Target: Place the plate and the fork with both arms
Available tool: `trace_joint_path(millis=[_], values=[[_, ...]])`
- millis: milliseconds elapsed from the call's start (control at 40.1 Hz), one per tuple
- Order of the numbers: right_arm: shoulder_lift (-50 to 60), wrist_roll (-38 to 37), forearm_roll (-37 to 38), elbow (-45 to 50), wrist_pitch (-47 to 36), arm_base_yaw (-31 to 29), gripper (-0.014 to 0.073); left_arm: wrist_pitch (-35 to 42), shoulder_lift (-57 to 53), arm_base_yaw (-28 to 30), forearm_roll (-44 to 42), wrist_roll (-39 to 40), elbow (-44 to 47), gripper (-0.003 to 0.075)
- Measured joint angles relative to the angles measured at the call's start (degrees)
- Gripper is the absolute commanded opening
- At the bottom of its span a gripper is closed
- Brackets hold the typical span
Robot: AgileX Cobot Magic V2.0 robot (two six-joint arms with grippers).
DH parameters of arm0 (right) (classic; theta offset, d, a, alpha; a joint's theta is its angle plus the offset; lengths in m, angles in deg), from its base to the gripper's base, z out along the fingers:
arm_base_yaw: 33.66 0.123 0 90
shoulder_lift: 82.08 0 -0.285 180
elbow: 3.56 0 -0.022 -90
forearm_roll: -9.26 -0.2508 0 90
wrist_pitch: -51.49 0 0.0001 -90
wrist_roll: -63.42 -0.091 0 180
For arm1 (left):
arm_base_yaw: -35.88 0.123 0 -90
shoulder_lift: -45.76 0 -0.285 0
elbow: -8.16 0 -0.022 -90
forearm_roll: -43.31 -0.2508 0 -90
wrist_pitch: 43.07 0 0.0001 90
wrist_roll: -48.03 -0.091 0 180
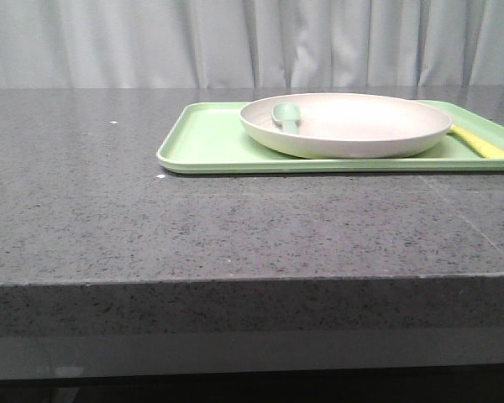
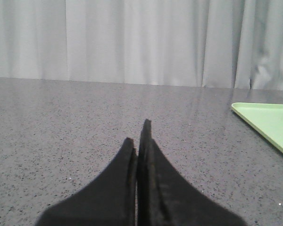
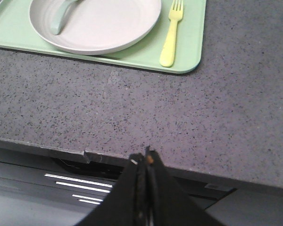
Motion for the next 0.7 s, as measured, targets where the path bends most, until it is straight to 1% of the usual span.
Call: trace_joint_path(millis=[125, 199, 374, 474, 573, 698], values=[[4.8, 0.0, 1.75, 5.88, -6.58, -1.44, -0.0068, 0.04, 0.0, 0.0, 0.0, 0.0, 0.0, -0.0018], [7.73, 0.0, 1.9, 10.93, -13.12, -2.09, -0.0068, 0.04, 0.0, 0.0, 0.0, 0.0, 0.0, -0.0018], [15.34, 0.0, 1.97, 27.04, -32.54, -2.83, -0.0068, 0.42, 0.0, 0.0, 0.0, 0.0, 0.0, -0.0018], [19.9, 0.0, 1.97, 35.05, -41.15, -3.56, -0.0068, 0.42, 0.0, 0.0, 0.0, 0.0, 0.0, -0.0018], [23.35, 0.0, 1.97, 41.03, -48.22, -4.1, -0.0068, 0.42, 0.0, 0.0, 0.0, 0.0, 0.0, -0.0018], [24.7, 0.0, 1.97, 45.2, -54.65, -4.22, -0.0068, 0.42, 0.0, 0.0, 0.0, 0.0, 0.0, -0.0018]])
